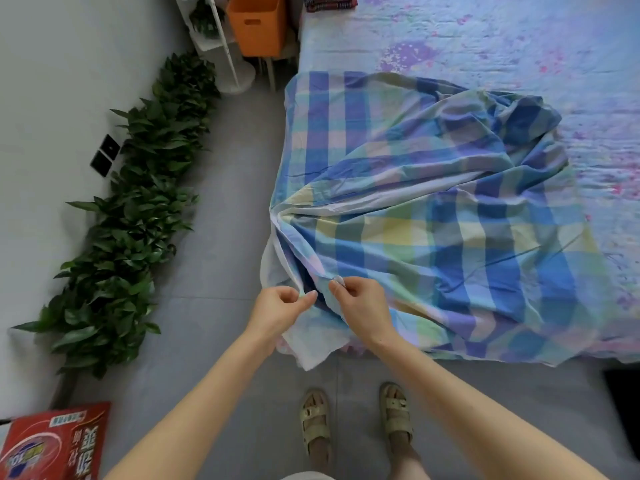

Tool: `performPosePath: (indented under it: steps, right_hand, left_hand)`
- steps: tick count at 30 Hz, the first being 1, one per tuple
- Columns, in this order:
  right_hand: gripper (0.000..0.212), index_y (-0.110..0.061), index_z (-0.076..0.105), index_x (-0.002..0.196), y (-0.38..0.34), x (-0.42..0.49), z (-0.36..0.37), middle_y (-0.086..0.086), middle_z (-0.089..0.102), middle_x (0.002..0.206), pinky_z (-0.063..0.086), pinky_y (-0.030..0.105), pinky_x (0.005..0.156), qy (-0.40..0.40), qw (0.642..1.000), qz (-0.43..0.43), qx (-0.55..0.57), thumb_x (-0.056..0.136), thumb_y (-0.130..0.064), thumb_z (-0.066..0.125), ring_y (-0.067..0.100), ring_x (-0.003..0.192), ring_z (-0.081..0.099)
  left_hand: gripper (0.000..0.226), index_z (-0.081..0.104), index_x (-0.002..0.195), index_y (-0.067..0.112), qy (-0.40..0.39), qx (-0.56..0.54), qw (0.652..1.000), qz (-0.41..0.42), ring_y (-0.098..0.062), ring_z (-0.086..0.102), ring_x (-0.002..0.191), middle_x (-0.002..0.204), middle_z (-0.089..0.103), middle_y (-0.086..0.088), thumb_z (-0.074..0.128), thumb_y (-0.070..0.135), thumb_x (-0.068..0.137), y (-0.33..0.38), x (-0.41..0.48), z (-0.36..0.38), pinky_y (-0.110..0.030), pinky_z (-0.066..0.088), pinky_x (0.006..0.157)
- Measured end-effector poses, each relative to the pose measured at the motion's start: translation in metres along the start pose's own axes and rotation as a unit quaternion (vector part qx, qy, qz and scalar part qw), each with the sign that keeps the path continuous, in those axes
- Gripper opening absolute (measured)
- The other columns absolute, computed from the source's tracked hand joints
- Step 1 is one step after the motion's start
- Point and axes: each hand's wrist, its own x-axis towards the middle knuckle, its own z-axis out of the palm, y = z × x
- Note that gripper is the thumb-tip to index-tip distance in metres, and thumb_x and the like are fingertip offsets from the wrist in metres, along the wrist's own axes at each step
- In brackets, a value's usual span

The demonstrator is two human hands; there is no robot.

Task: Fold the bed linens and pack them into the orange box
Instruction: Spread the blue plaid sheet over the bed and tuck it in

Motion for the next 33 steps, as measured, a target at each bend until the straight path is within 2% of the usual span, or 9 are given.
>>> performPosePath:
  steps: [3, 5, 8, 11, 14, 19, 23, 30, 33]
  right_hand:
    - [0.05, -0.021, 0.031, 0.05, -0.003, -0.009, 0.002, -0.006, 0.028, 0.045, 0.02, 0.025, 0.049, 0.008, 0.997, -0.06, -0.038, 0.093, -0.019, 0.057, 0.014, 0.046, 0.026]
    - [0.043, -0.022, 0.036, 0.053, 0.0, -0.016, 0.007, -0.008, 0.038, 0.046, 0.022, 0.022, 0.049, 0.002, 0.99, -0.114, -0.085, 0.092, -0.018, 0.053, 0.01, 0.046, 0.031]
    - [0.028, -0.019, 0.04, 0.061, 0.007, -0.021, 0.008, -0.005, 0.039, 0.052, 0.016, 0.021, 0.048, 0.025, 0.98, -0.159, -0.114, 0.089, -0.02, 0.047, 0.016, 0.051, 0.031]
    - [0.028, -0.018, 0.041, 0.061, 0.007, -0.023, 0.002, -0.007, 0.034, 0.051, 0.016, 0.023, 0.049, 0.053, 0.97, -0.206, -0.12, 0.089, -0.022, 0.042, 0.015, 0.048, 0.027]
    - [0.03, -0.01, 0.054, 0.06, 0.006, -0.026, 0.005, 0.0, 0.05, 0.045, 0.018, 0.018, 0.046, 0.039, 0.955, -0.248, -0.158, 0.085, -0.021, 0.041, 0.017, 0.039, 0.034]
    - [0.035, -0.008, 0.061, 0.064, 0.011, -0.029, 0.01, 0.003, 0.06, 0.05, 0.029, 0.013, 0.046, -0.001, 0.947, -0.256, -0.192, 0.084, -0.024, 0.037, 0.021, 0.038, 0.051]
    - [0.042, -0.004, 0.058, 0.068, 0.019, -0.03, 0.012, 0.011, 0.059, 0.056, 0.037, 0.03, 0.047, -0.007, 0.966, -0.209, -0.149, 0.088, -0.028, 0.031, 0.029, 0.048, 0.05]
    - [0.024, -0.006, 0.064, 0.098, 0.016, -0.032, 0.011, 0.008, 0.071, 0.085, 0.043, 0.023, 0.065, -0.09, 0.951, -0.226, -0.192, 0.088, -0.026, 0.056, 0.027, 0.074, 0.064]
    - [0.012, -0.005, 0.062, 0.079, 0.011, -0.028, 0.014, 0.009, 0.066, 0.064, 0.029, 0.018, 0.051, -0.05, 0.949, -0.201, -0.238, 0.075, -0.015, 0.068, 0.027, 0.05, 0.056]
  left_hand:
    - [0.023, 0.057, 0.085, 0.001, -0.069, -0.136, 0.981, -0.119, -0.021, 0.048, 0.061, 0.069, 0.043, -0.012, 0.061, 0.023, 0.091, 0.006, -0.001, 0.006, -0.022, 0.051, 0.05]
    - [0.023, 0.059, 0.086, -0.003, -0.088, -0.153, 0.972, -0.157, -0.013, 0.056, 0.05, 0.06, 0.054, -0.009, 0.056, 0.017, 0.094, 0.013, 0.0, 0.009, -0.021, 0.053, 0.049]
    - [0.018, 0.06, 0.082, 0.0, -0.092, -0.134, 0.972, -0.17, -0.008, 0.058, 0.044, 0.052, 0.062, -0.004, 0.054, 0.011, 0.095, 0.019, 0.002, 0.006, -0.021, 0.051, 0.046]
    - [0.01, 0.062, 0.083, -0.002, -0.093, -0.117, 0.973, -0.177, -0.013, 0.058, 0.051, 0.064, 0.062, -0.01, 0.059, 0.006, 0.089, 0.021, 0.003, 0.0, -0.022, 0.051, 0.049]
    - [0.008, 0.066, 0.086, -0.004, -0.111, -0.124, 0.969, -0.184, -0.016, 0.057, 0.059, 0.071, 0.062, -0.013, 0.061, 0.001, 0.082, 0.021, 0.001, -0.003, -0.025, 0.055, 0.055]
    - [0.013, 0.066, 0.087, -0.007, -0.112, -0.15, 0.959, -0.211, -0.019, 0.062, 0.058, 0.066, 0.065, -0.014, 0.055, -0.008, 0.08, 0.02, -0.003, 0.001, -0.029, 0.059, 0.062]
    - [0.02, 0.065, 0.094, -0.009, -0.141, -0.142, 0.959, -0.202, -0.026, 0.069, 0.072, 0.08, 0.07, -0.02, 0.046, -0.01, 0.085, 0.022, -0.004, 0.001, -0.032, 0.06, 0.066]
    - [0.019, 0.067, 0.084, 0.002, -0.189, -0.033, 0.966, -0.172, -0.013, 0.067, 0.07, 0.074, 0.071, -0.007, 0.05, 0.0, 0.09, 0.019, 0.003, -0.006, -0.023, 0.055, 0.069]
    - [0.013, 0.066, 0.083, 0.009, -0.172, 0.031, 0.97, -0.167, -0.01, 0.056, 0.069, 0.072, 0.063, -0.002, 0.055, 0.007, 0.089, 0.02, 0.015, -0.005, -0.021, 0.042, 0.072]
